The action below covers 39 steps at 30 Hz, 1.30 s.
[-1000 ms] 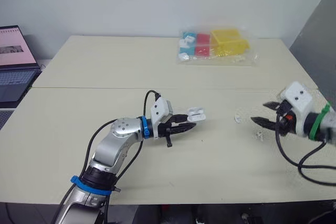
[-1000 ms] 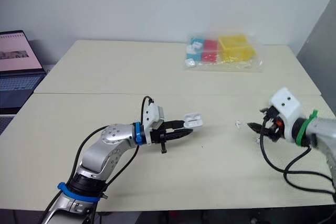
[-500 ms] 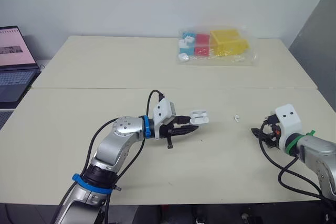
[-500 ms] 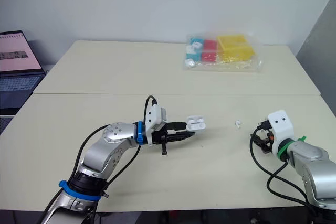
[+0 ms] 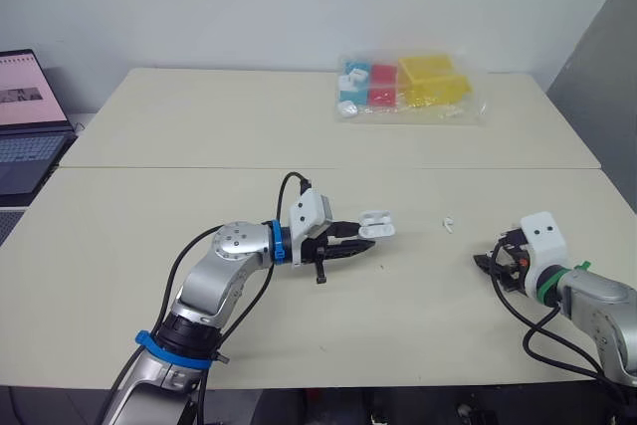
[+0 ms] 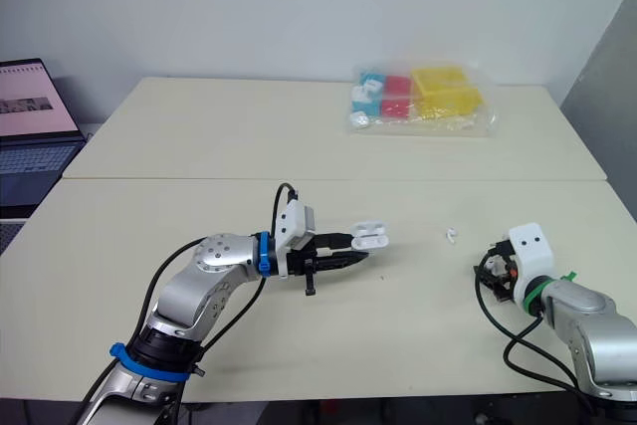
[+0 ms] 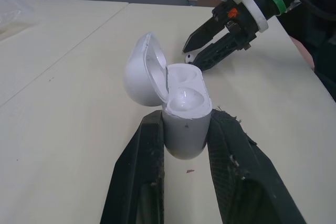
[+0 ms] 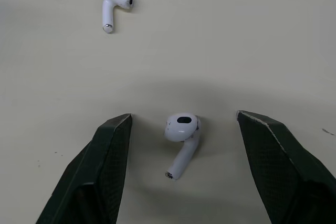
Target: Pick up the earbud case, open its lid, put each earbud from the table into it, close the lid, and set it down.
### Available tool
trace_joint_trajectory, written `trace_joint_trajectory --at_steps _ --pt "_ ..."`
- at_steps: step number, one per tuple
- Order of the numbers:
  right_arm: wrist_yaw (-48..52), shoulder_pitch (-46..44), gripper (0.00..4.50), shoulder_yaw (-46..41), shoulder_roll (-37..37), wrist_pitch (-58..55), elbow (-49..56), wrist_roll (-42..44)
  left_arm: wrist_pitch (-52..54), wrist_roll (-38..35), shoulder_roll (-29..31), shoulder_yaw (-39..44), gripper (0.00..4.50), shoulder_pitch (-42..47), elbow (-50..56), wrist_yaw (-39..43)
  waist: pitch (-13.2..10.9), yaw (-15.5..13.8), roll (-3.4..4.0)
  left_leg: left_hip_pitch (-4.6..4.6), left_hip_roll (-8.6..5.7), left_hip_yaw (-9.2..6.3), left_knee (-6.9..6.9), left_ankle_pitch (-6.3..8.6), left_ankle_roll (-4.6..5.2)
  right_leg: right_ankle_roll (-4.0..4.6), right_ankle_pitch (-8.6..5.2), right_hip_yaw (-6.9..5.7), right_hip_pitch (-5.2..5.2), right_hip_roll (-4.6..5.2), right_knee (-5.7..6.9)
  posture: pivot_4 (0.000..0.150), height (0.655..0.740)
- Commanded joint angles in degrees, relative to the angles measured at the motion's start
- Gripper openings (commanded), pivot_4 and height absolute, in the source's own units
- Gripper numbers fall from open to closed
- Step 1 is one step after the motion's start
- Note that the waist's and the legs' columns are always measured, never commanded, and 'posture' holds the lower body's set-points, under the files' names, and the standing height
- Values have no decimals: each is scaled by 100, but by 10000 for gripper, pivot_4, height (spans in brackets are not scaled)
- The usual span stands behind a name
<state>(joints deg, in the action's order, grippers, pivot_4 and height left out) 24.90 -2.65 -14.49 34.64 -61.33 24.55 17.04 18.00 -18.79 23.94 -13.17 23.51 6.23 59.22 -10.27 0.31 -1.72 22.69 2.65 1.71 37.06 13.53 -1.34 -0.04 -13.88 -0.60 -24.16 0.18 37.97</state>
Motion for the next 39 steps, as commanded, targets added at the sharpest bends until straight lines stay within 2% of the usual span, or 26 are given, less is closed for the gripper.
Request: trace_joint_trajectory --at_steps 1,4,5,7,8,13,16,18,21,25,29,36,39 --pt "-54 -4 27215 -172 -9 -171 29 101 -112 6 29 29 7801 45 158 -3 0 -2 0 0 0 0 0 0 0 0 0 -1 0 0 0 1500 7387" --pt "-41 18 16028 -197 -1 -195 45 166 -108 8 33 33 7801 33 165 -2 0 -7 0 -1 0 -2 1 0 0 0 0 -2 2 0 1 1500 7387" --pt "-38 25 14105 -199 8 -190 48 185 -105 7 34 34 7801 32 166 -2 0 -8 0 -1 0 -2 1 0 0 0 0 -1 2 0 1 1500 7387" --pt "33 48 6363 -185 98 -201 77 255 -100 9 41 35 7801 22 167 -5 0 -9 0 -1 -1 -2 2 0 0 0 0 0 3 0 1 1500 7387" --pt "64 55 4149 -174 140 -200 87 279 -98 9 42 35 7801 19 168 -7 0 -10 0 0 -2 -2 2 0 0 0 0 0 3 0 0 1500 7387" --pt "1049 114 4098 214 945 292 342 488 -108 25 76 34 7801 -25 186 -10 0 -10 0 2 -3 -1 0 0 0 -1 0 1 1 1 -3 1500 7387" --pt "2308 472 4098 751 2091 1428 453 246 -124 39 132 34 7801 -91 246 -3 -3 -9 6 3 -2 -2 -1 0 1 0 -1 -1 -1 -1 -5 1500 7387" --pt "2927 609 4098 1063 2733 2318 174 -93 -128 60 162 46 7801 -132 278 -25 -4 -5 4 1 1 -5 -2 1 1 -1 -1 -4 1 -4 -9 1500 7387" --pt "3477 508 4098 1456 3258 3444 -509 -583 -93 60 180 73 7801 -193 363 -76 -5 -2 0 -3 1 -2 0 0 0 -1 -1 -4 3 -3 -9 1500 7387" --pt "4082 6 4098 1944 3580 4590 -1450 -1145 -74 62 294 95 7801 -313 493 -76 -6 10 -1 -4 -2 1 1 0 0 -1 -1 0 3 -2 -8 1500 7387" --pt "4613 -704 4098 2357 3535 5236 -2167 -1473 -35 49 384 118 7801 -365 581 -133 -6 8 -1 -7 -1 4 -1 0 0 -1 -1 1 2 -2 -7 1500 7387" --pt "5238 -1223 4098 2642 3452 4976 -2337 -1562 35 16 444 131 7801 -443 716 -183 -6 -13 0 -4 0 3 -2 0 0 1 -2 1 1 -2 -7 1500 7387" --pt "5250 -1364 13925 2693 3338 4958 -2371 -1639 75 10 461 138 7801 -480 773 -203 -6 -11 0 -7 0 5 0 0 0 1 -1 3 2 -1 -4 1500 7387"
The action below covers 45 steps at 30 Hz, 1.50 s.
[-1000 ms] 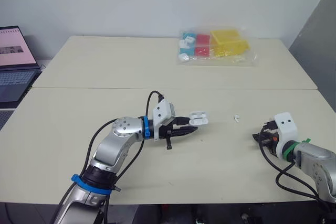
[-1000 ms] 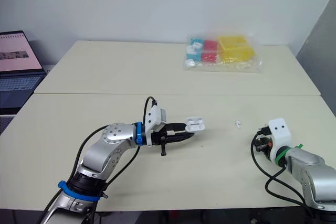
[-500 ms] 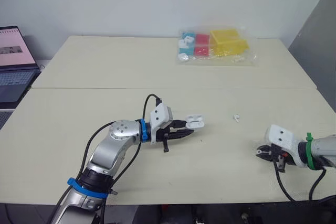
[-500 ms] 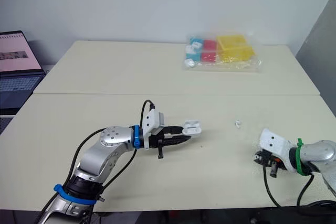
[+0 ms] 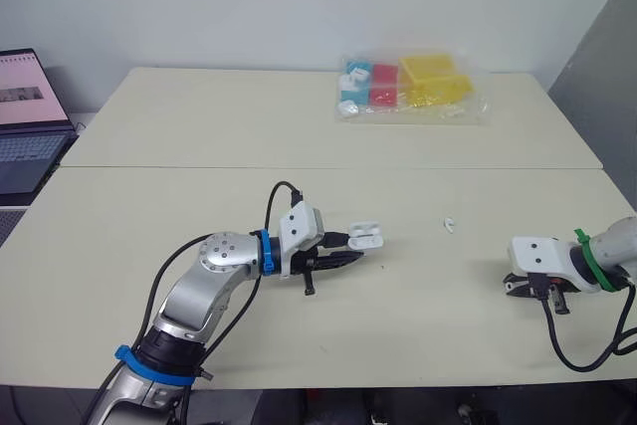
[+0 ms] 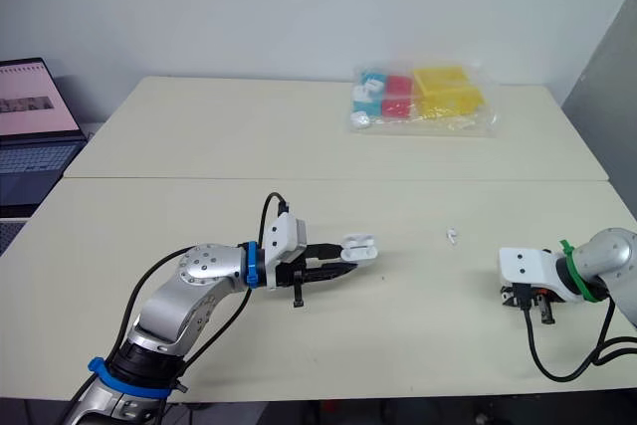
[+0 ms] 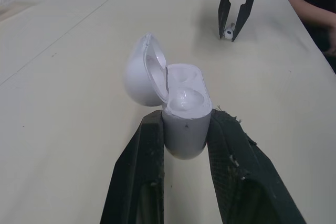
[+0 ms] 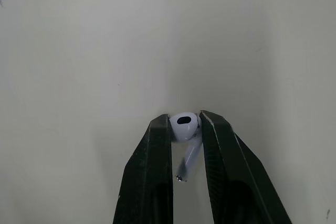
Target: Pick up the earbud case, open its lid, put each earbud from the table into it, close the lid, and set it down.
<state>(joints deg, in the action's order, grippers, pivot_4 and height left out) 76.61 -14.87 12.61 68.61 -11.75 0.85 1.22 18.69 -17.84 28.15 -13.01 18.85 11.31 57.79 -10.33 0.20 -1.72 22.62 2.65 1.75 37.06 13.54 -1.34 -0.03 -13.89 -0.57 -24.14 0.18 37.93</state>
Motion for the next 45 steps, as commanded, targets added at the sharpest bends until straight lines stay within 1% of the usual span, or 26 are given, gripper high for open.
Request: trace_joint_trajectory --at_steps 1,3,4,6,9,14,15,17,19,23,26,34,45 --pt "48 -169 17448 -30 -95 15 -9 -76 15 -87 44 124 7801 -23 278 -66 0 0 0 -1 -1 0 0 0 0 0 0 0 0 0 2 1500 7387" --pt "23 -202 25231 -63 -138 58 -22 -116 32 -97 53 123 7801 -34 296 -77 0 0 1 -3 0 -1 0 0 0 0 0 0 0 -1 5 1500 7387" --pt "45 -229 28204 -153 -124 -14 34 -46 44 -105 57 118 7801 -47 307 -82 0 0 1 -4 0 -1 0 0 0 0 0 -1 0 -1 6 1500 7387" --pt "73 -252 28337 -268 -97 -112 116 50 63 -120 68 112 7801 -69 335 -93 0 0 1 -4 0 -1 0 0 -1 0 0 -1 0 -1 6 1500 7387" --pt "140 -76 28337 -702 48 -911 751 579 69 -119 34 80 7801 -95 349 -125 -1 -1 3 -1 0 1 0 0 0 0 0 2 -1 1 5 1500 7387" --pt "-40 606 28337 -1311 346 -1974 1831 964 108 -144 -25 61 7801 -166 420 -185 0 -21 3 0 1 -5 -1 0 -1 1 0 -3 1 1 3 1500 7387" --pt "-103 693 28337 -1319 399 -2106 1970 922 105 -139 -29 50 7801 -177 429 -188 0 -22 3 0 1 -5 0 0 -1 1 0 -3 1 2 3 1500 7387" --pt "-372 732 28337 -1296 394 -2993 2383 1015 129 -158 -65 14 7801 -212 458 -203 0 -20 3 -2 -1 -3 2 0 -1 0 0 -1 2 4 5 1500 7387" --pt "-659 716 28337 -1212 345 -3468 2556 957 131 -146 -94 -32 7801 -238 487 -212 0 -10 3 -4 -1 -1 4 0 -1 0 1 1 2 6 8 1500 7387" --pt "-875 870 28337 -807 565 -3239 2416 474 112 -112 -157 -76 7801 -237 448 -213 0 -13 3 -5 -1 -2 4 0 -1 1 0 -2 3 5 7 1500 7387" --pt "-1025 705 28337 -563 514 -3068 2162 247 90 -89 -193 -95 7801 -227 422 -218 0 -8 3 -1 -1 1 2 0 -1 1 0 -1 1 5 3 1500 7387" --pt "-984 592 28337 -327 465 -2765 1815 143 77 -68 -218 -120 7801 -253 448 -262 0 -7 3 -2 -1 -2 2 0 -1 1 0 -2 0 2 5 1500 7387" --pt "-862 197 28337 14 312 -2522 1347 -21 72 -57 -226 -137 7801 -259 465 -296 0 -7 3 -2 -1 -1 2 0 -1 1 0 -1 0 2 4 1500 7387"
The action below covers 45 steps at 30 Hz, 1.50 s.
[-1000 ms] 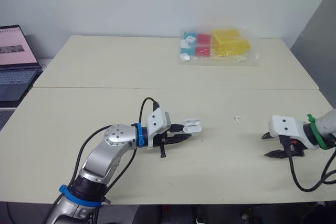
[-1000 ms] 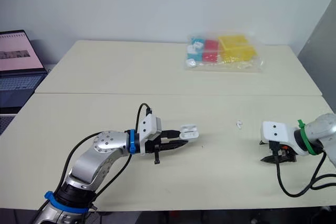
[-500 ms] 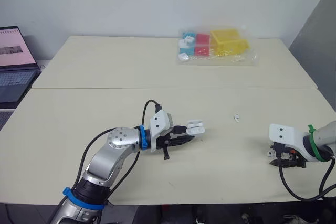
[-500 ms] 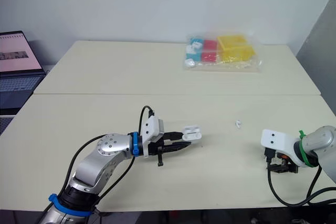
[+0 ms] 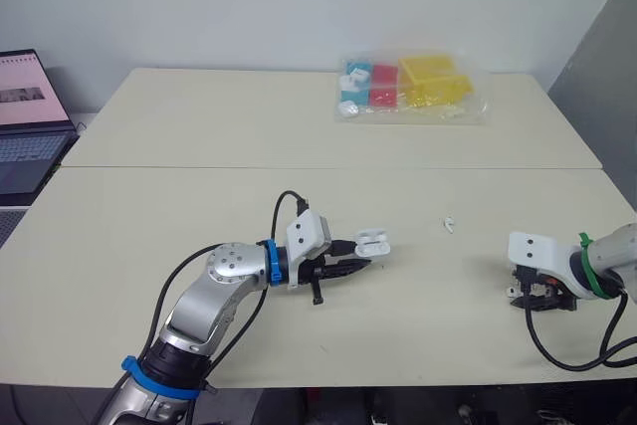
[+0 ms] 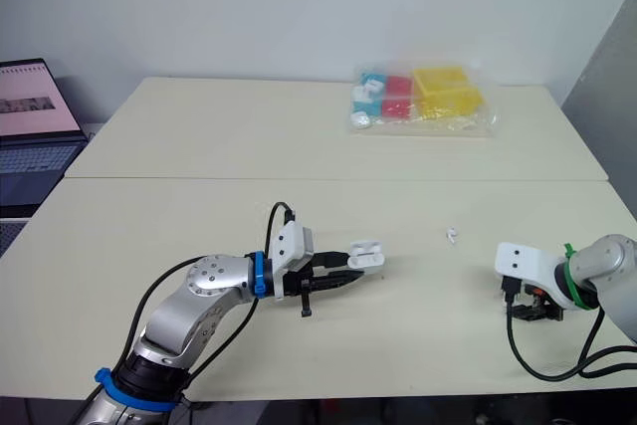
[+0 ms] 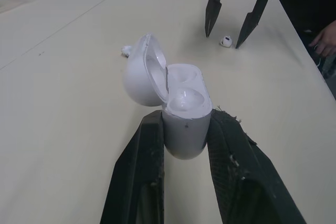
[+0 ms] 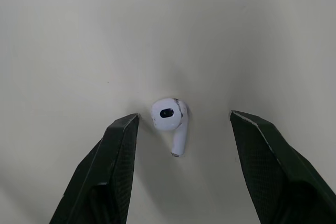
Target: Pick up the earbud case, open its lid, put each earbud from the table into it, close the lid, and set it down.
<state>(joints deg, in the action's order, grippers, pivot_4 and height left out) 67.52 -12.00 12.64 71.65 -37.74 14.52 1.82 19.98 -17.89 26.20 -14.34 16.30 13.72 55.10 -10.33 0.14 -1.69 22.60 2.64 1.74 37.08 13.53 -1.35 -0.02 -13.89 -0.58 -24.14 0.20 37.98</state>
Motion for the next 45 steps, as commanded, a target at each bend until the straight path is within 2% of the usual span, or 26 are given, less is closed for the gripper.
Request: trace_joint_trajectory --at_steps 1,4,6,8,12,18,23,28,30,32,40,45 --pt "68 -102 28337 39 -2 101 -44 -112 -58 -50 -28 -7 7801 -7 227 -26 0 0 0 0 0 0 0 0 0 0 0 0 0 0 0 1500 7387" --pt "126 -147 28337 122 -56 146 -104 -172 -52 -44 -5 -9 7801 -23 241 -22 0 0 -1 -1 0 1 1 0 0 -1 0 1 1 0 0 1500 7387" --pt "172 -186 24762 180 -98 174 -144 -203 -45 -40 14 -10 7801 -29 250 -16 1 1 -1 -2 0 1 2 0 0 -1 0 1 2 0 1 1500 7387" --pt "207 -208 19174 208 -113 208 -171 -234 -45 -37 20 -11 7801 -28 250 -13 3 6 -5 -5 1 0 2 0 0 -1 1 0 4 0 1 1500 7387" --pt "264 -293 4620 245 -158 160 -165 -238 -53 -24 28 -16 7801 -26 249 -7 4 12 -7 -13 1 4 6 0 0 -3 2 2 9 0 5 1500 7387" --pt "386 -387 4316 197 -165 270 -189 -245 -71 -9 23 -37 7801 -23 220 11 4 13 -6 -12 2 3 7 0 0 -2 2 3 9 0 5 1500 7387" --pt "615 -562 4316 -563 -121 215 217 456 -63 -84 -79 63 7801 39 162 -75 1 12 -2 -9 1 3 4 0 0 -2 2 4 5 0 5 1500 7387" --pt "-204 -1184 4316 -1958 -1474 -548 1183 2094 -1 -298 -395 306 7801 154 119 -359 1 17 -4 -8 4 -4 4 0 0 -2 2 1 6 -7 8 1500 7387" --pt "-618 -1311 4316 -2179 -1938 -888 1475 2456 58 -362 -481 357 7801 224 104 -426 2 1 -6 -6 7 -13 4 0 0 -2 2 -6 8 -9 8 1500 7387" --pt "-1064 -1381 4316 -2387 -2609 -706 1709 2809 107 -396 -545 383 7801 305 92 -503 4 -7 -9 -1 5 -13 3 0 0 -2 2 -5 8 -8 6 1500 7387" --pt "-2944 -1291 4316 -2064 -4495 -45 2185 2656 553 -701 -767 635 7801 776 -43 -758 5 0 -10 14 -3 -11 12 0 0 -7 5 -1 2 0 4 1500 7387" --pt "-3227 -889 4316 -1622 -4808 679 2127 2226 537 -669 -668 597 7801 835 -74 -630 5 0 -9 11 1 -11 7 0 0 -6 5 -2 1 -4 5 1500 7387"
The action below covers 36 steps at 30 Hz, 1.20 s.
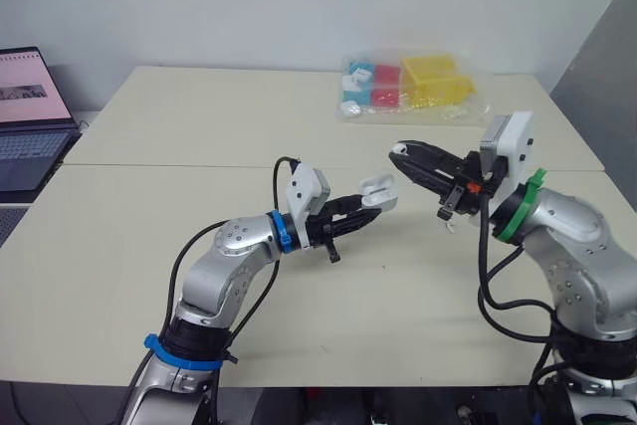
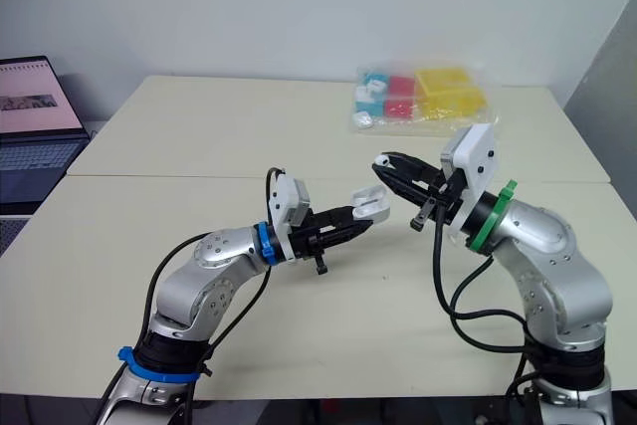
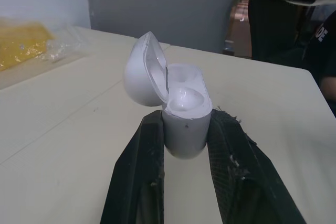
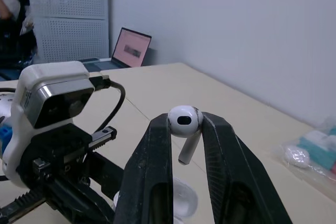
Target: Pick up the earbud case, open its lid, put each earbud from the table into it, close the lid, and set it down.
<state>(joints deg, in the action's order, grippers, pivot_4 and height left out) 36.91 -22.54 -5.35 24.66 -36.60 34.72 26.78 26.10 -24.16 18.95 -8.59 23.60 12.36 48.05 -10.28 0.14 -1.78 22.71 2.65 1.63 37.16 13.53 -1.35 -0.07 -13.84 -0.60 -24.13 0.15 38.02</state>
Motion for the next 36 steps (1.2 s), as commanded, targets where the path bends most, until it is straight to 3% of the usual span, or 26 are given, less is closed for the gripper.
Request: trace_joint_trajectory --at_steps 1,36 --pt "-182 280 4316 256 -161 679 65 -306 -52 -54 65 29 7801 113 66 80 0 0 0 0 0 0 0 0 0 0 0 0 1 0 -1 1500 7387" --pt "-47 1201 4316 954 -7 1826 -721 -820 45 -128 64 27 7801 204 130 116 0 0 0 -4 0 1 -2 0 0 2 -1 0 1 -1 -1 1500 7387"
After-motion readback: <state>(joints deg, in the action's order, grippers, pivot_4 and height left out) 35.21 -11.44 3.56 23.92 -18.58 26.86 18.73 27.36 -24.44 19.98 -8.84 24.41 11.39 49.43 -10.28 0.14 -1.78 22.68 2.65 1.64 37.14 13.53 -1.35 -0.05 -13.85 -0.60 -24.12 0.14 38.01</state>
